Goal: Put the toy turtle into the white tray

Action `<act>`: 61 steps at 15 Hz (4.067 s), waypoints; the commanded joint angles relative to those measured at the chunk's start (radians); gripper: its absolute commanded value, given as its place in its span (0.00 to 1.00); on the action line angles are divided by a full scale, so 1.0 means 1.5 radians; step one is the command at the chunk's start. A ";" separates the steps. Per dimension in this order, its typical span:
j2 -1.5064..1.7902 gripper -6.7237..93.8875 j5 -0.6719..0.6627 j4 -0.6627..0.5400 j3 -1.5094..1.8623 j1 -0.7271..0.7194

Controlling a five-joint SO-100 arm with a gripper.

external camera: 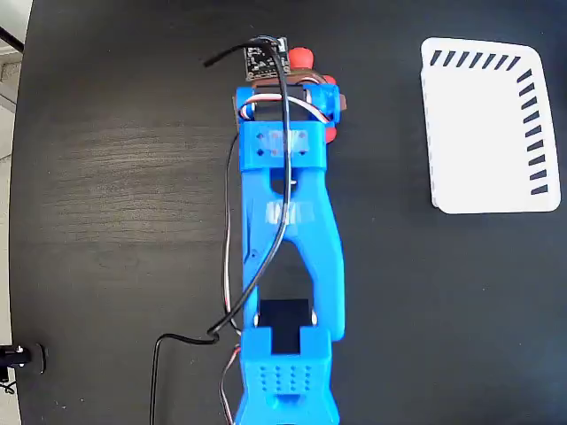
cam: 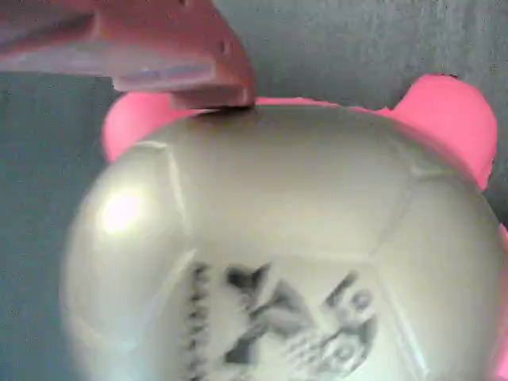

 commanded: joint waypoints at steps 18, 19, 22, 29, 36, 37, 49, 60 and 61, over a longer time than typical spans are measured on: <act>0.086 0.00 -0.103 -0.043 0.030 0.014; 0.116 0.00 -0.119 -0.022 0.030 0.014; 0.225 0.00 -0.167 0.029 0.056 0.026; 0.439 0.00 -0.238 0.117 0.050 0.127; 0.424 0.00 -0.320 0.192 -0.090 0.327; 0.392 0.00 -0.337 0.192 -0.120 0.353; 0.061 0.00 -0.374 0.094 -0.262 0.405; 0.020 0.44 -0.382 0.069 -0.173 0.360; 0.019 0.49 -0.382 0.067 -0.168 0.361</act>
